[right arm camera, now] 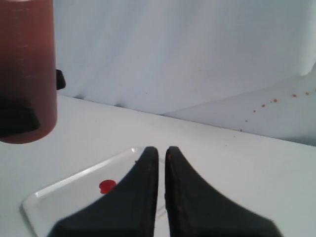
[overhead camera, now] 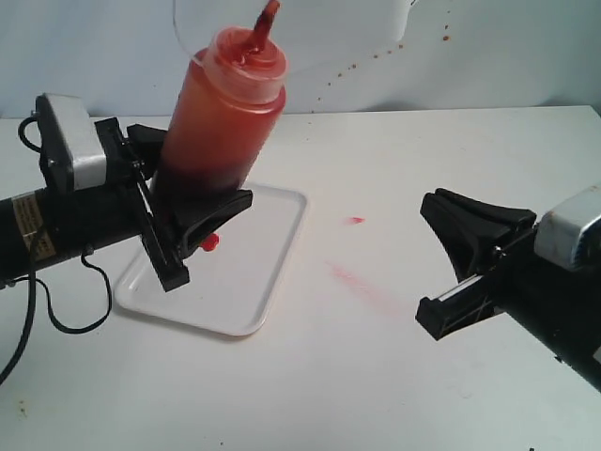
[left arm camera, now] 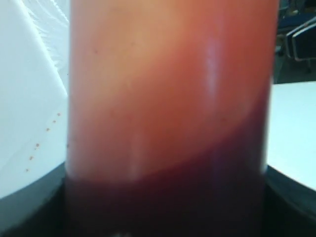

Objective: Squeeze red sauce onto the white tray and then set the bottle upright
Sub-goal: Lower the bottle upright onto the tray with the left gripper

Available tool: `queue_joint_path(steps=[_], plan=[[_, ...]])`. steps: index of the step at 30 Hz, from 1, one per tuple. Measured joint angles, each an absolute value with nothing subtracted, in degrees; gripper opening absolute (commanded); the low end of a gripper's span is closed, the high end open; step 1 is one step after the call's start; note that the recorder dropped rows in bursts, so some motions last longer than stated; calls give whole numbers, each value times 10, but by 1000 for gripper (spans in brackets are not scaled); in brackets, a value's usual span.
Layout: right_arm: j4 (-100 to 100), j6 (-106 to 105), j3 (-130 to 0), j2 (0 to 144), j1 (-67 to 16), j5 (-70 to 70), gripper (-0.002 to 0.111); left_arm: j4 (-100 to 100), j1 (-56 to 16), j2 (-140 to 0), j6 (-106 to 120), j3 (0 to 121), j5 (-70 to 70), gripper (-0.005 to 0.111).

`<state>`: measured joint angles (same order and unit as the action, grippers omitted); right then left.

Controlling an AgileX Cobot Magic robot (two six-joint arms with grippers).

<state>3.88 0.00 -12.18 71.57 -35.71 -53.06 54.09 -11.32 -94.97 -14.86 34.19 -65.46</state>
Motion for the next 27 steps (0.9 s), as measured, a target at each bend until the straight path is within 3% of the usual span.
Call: queue_joint_path(steps=[13, 27], plan=[[-46, 6, -122, 716, -357, -595, 5, 599, -113, -954, -267, 340, -665, 0], [-47, 8, -122, 716, -357, -602, 5, 605, -113, -1046, -277, 339, -669, 0]])
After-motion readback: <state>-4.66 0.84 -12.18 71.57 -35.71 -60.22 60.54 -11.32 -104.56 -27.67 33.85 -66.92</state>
